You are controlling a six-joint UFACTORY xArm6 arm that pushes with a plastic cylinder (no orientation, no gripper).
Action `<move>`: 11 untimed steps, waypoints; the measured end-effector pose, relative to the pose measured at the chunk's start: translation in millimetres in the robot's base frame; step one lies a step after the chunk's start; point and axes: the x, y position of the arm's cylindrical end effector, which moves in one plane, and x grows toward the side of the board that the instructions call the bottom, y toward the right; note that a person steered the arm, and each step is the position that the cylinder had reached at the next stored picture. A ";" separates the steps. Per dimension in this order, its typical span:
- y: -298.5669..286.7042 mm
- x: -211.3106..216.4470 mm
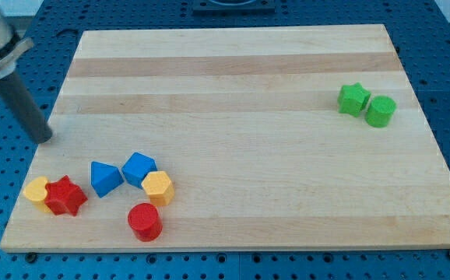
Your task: Point at the blue triangle
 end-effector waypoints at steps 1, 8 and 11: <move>0.5 2.6; 55.7 154.6; 120.8 118.3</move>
